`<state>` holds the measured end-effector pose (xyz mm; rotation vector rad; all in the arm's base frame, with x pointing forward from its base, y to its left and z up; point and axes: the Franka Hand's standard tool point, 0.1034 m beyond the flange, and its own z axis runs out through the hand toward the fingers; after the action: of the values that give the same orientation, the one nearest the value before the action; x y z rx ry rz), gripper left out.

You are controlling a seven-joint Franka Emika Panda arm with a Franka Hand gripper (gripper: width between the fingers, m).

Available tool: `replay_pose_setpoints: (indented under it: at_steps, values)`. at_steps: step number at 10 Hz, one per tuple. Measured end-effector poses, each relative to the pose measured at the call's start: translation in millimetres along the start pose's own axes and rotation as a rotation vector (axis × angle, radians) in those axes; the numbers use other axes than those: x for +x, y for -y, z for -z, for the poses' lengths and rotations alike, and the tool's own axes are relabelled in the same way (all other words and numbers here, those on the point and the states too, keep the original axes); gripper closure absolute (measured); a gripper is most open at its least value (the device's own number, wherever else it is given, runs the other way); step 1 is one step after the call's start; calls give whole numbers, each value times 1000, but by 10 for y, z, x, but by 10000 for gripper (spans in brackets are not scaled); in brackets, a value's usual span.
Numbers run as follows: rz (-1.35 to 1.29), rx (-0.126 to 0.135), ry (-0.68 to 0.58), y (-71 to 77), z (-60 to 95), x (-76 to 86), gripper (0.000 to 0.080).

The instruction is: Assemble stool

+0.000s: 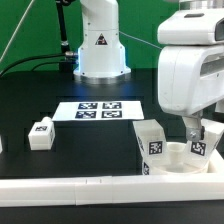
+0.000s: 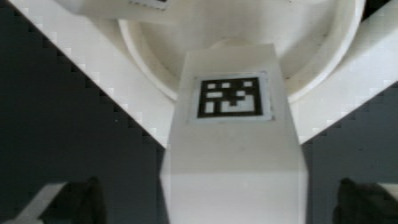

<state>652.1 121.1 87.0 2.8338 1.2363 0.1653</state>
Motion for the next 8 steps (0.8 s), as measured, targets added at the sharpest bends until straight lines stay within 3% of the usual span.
replay_pose_setpoints:
  at_steps: [1,3,5,6,8]
  values:
    - [-22,29,39,15,-32,-33,150]
    - [-52,25,35,6,-37,-29,150]
    - [-189,25,35,8,-40,-30,422]
    - [-231,24,36,7,-40,-31,463]
    - [-406,21,38,7,-40,-31,463]
